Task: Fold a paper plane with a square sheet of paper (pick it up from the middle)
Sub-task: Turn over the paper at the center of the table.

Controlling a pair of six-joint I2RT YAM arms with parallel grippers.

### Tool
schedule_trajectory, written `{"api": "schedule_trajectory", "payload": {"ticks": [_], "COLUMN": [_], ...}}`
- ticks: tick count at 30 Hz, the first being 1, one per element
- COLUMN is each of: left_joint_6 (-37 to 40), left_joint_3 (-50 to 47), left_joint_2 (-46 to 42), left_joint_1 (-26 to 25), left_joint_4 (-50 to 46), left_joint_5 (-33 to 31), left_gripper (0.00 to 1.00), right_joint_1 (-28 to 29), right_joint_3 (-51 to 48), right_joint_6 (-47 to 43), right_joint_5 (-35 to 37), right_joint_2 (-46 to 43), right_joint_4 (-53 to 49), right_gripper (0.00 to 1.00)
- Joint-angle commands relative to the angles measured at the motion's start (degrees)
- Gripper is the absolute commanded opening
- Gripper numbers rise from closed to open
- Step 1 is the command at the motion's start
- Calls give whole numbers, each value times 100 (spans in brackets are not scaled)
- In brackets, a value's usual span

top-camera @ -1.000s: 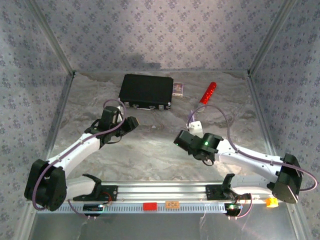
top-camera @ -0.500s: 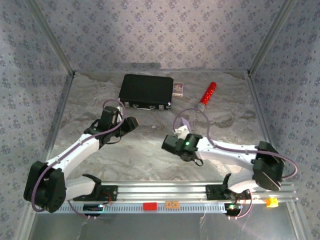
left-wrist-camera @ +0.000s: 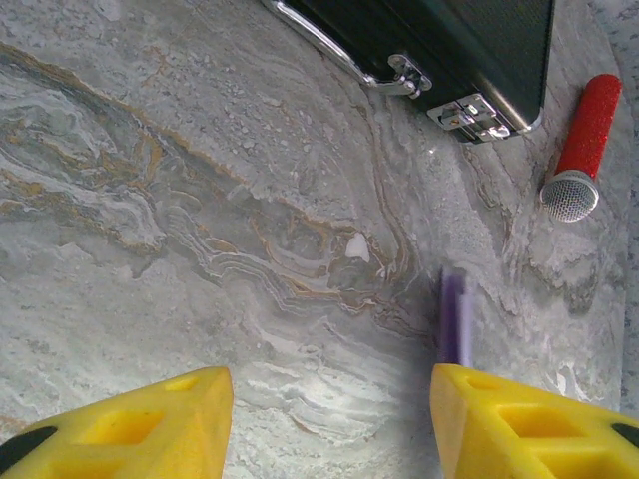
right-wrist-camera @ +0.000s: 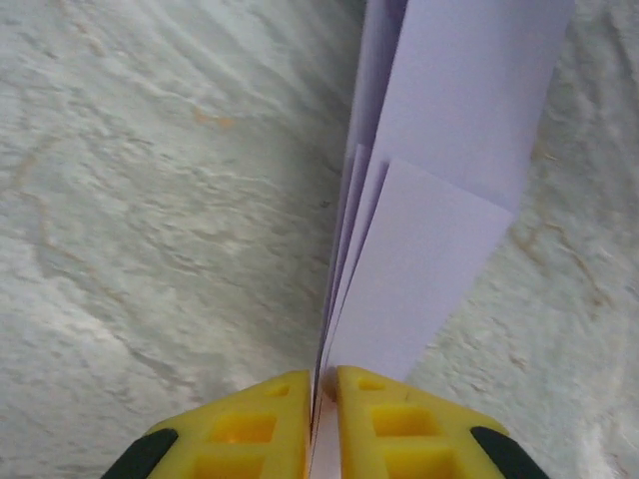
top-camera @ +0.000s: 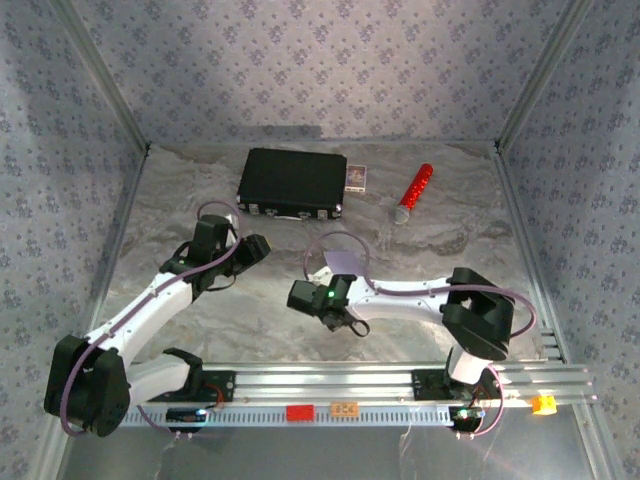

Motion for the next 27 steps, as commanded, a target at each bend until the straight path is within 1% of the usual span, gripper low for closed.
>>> {"api": "schedule_trajectory", "payload": {"ticks": [1,4,7,9,12,16,22,27], "left_joint_6": [174,176,173,170,141,52,74,71], "left_joint_3": [23,-13,-41,-47,-41,-69,46,82], "left_joint_2": [-54,-60,-32,10,89,144,150,127], "left_joint_1": [55,60,60,60,57,60,64,60], "left_joint_4": [-78,-15,60,99,211,333,129,-7], "left_joint_5": [235,308,420,484,561,608,628,554], "left_gripper": [54,54,54,54,54,54,54,54], "right_joint_1": [16,-69,-269,-494,-992,-1751,-2403,-2654], "right_joint_3": [148,-70,-465,-869,-1592,-2553,-3511,-4162], "right_joint_6": [-38,-4,78,267,532,802,1263,1497], "right_joint_5": [-467,-704,-796,-1017,-1451,-2127,-2356,-2451], "right_joint_2": [-55,-448,-1000,-1424,-2004,-2549,-3292,-3858], "right_joint_4": [312,838,1344,1805,2669,3644,4418,4888], "right_gripper": [23,35,40,40,38,31,26,25]}}
